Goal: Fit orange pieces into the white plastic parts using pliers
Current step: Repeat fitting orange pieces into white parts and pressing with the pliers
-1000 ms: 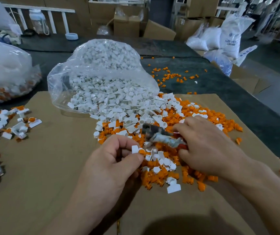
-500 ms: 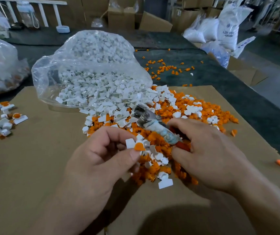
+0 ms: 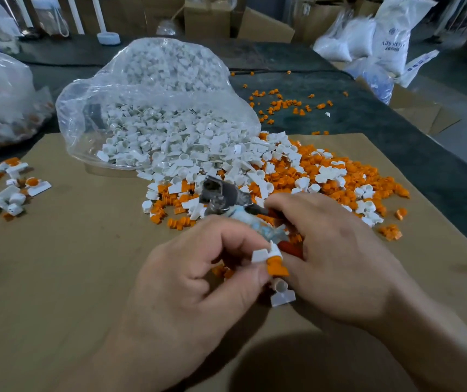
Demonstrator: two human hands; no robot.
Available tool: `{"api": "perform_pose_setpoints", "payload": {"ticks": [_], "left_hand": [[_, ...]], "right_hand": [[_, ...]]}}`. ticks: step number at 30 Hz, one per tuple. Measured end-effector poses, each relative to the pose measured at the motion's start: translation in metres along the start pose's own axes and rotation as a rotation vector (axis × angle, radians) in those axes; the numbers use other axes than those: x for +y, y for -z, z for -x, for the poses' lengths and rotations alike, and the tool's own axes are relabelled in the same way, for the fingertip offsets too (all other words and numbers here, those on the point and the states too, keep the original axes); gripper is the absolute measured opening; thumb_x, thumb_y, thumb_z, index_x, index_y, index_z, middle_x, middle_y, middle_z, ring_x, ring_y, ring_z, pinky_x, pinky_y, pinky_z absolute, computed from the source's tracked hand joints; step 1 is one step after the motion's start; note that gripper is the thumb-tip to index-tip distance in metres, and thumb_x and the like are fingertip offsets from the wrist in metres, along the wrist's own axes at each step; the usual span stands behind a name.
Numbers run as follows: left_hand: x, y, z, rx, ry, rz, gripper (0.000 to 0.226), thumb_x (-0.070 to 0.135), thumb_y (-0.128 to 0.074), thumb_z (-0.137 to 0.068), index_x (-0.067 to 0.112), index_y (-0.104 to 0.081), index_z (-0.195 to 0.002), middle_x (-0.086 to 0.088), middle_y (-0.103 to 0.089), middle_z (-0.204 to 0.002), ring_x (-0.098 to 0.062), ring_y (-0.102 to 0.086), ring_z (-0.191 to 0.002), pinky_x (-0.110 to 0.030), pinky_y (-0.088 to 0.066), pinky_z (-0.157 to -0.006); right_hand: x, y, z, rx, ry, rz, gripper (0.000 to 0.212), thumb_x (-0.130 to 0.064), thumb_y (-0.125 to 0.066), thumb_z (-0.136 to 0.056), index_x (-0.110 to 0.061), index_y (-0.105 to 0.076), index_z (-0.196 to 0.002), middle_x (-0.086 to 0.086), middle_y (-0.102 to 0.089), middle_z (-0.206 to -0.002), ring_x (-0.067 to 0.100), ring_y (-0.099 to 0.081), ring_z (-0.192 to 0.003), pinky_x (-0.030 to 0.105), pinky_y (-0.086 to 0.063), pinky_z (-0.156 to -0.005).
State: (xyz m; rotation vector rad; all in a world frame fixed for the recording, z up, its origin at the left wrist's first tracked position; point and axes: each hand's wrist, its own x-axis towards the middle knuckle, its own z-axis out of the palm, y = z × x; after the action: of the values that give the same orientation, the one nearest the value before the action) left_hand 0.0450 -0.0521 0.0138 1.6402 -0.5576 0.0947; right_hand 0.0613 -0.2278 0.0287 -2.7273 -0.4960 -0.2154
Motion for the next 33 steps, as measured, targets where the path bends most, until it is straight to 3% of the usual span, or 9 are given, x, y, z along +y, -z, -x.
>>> {"api": "perform_pose_setpoints", "payload": {"ticks": [5,11,15,18,22,24,28,31,33], "left_hand": [[-0.008,0.006,-0.002,0.123,0.047,-0.094,0.023,0.048,-0.060,-0.072,0.037,-0.068,-0.090,0.026,-0.067,-0.077,0.006,-0.065,-0.075,-0.005,-0.046,-0.067],[-0.002,-0.002,-0.001,0.016,-0.112,-0.211,0.017,0.037,-0.059,-0.077,0.044,-0.061,-0.093,0.038,-0.060,-0.082,0.022,-0.057,-0.078,0.004,-0.040,-0.069],[-0.001,-0.002,-0.001,0.006,-0.179,-0.315,0.020,0.035,-0.057,-0.077,0.029,-0.058,-0.096,0.032,-0.054,-0.075,0.026,-0.051,-0.078,0.007,-0.036,-0.072],[0.000,-0.003,-0.001,0.001,-0.233,-0.427,0.021,0.032,-0.054,-0.079,0.025,-0.052,-0.099,0.027,-0.047,-0.067,0.017,-0.048,-0.079,0.010,-0.033,-0.074],[-0.002,-0.001,-0.001,0.020,-0.262,-0.524,0.016,0.029,-0.054,-0.082,0.025,-0.051,-0.097,0.013,-0.055,-0.101,0.013,-0.048,-0.082,0.011,-0.031,-0.076],[-0.006,0.002,-0.001,0.055,-0.194,-0.537,0.015,0.035,-0.057,-0.081,0.030,-0.056,-0.095,0.017,-0.062,-0.103,0.014,-0.055,-0.083,0.008,-0.034,-0.074],[-0.017,0.007,0.000,0.182,0.002,-0.533,0.012,0.046,-0.071,-0.084,0.047,-0.061,-0.091,0.035,-0.065,-0.087,0.012,-0.061,-0.084,0.002,-0.040,-0.068],[-0.026,0.010,-0.003,0.276,0.117,-0.373,0.016,0.045,-0.075,-0.080,0.047,-0.065,-0.092,0.020,-0.070,-0.079,-0.001,-0.065,-0.069,-0.016,-0.049,-0.054],[-0.029,0.012,-0.005,0.307,0.192,-0.116,0.025,0.044,-0.076,-0.069,0.038,-0.070,-0.092,0.009,-0.071,-0.073,-0.011,-0.067,-0.066,-0.023,-0.052,-0.057]], "right_hand": [[0.005,-0.001,0.000,0.039,-0.078,0.020,0.029,-0.045,-0.047,-0.080,-0.039,-0.047,-0.108,-0.019,-0.051,-0.098,0.005,-0.042,-0.094,0.021,-0.037,-0.074],[0.002,0.001,0.000,0.017,-0.071,0.025,0.030,-0.047,-0.054,-0.086,-0.038,-0.046,-0.113,-0.016,-0.053,-0.106,0.007,-0.043,-0.097,0.029,-0.041,-0.080],[-0.004,0.003,0.000,-0.047,-0.033,0.015,0.052,-0.041,-0.064,-0.081,-0.036,-0.042,-0.128,-0.014,-0.050,-0.117,0.008,-0.040,-0.106,0.028,-0.037,-0.087],[-0.010,0.002,-0.002,-0.108,0.018,0.055,0.063,-0.043,-0.059,-0.072,-0.028,-0.045,-0.132,-0.007,-0.053,-0.119,0.014,-0.045,-0.108,0.034,-0.041,-0.092],[-0.005,0.000,-0.001,-0.012,-0.031,0.060,0.050,-0.046,-0.049,-0.077,-0.031,-0.048,-0.125,-0.010,-0.055,-0.110,0.014,-0.046,-0.103,0.034,-0.041,-0.087],[0.002,0.001,0.000,0.066,-0.078,0.034,0.035,-0.044,-0.047,-0.081,-0.036,-0.049,-0.115,-0.016,-0.052,-0.102,0.009,-0.045,-0.098,0.030,-0.039,-0.080],[0.014,0.003,0.003,0.086,-0.119,0.024,0.029,-0.044,-0.046,-0.077,-0.039,-0.048,-0.105,-0.021,-0.051,-0.094,0.003,-0.043,-0.090,0.021,-0.037,-0.071],[0.019,0.007,0.007,0.057,-0.101,0.025,0.037,-0.054,-0.036,-0.073,-0.041,-0.046,-0.107,-0.021,-0.051,-0.096,0.002,-0.042,-0.091,0.017,-0.038,-0.075],[0.022,0.010,0.009,0.035,-0.087,0.015,0.042,-0.052,-0.040,-0.074,-0.041,-0.045,-0.114,-0.020,-0.053,-0.102,0.000,-0.041,-0.094,0.013,-0.035,-0.077]]}}
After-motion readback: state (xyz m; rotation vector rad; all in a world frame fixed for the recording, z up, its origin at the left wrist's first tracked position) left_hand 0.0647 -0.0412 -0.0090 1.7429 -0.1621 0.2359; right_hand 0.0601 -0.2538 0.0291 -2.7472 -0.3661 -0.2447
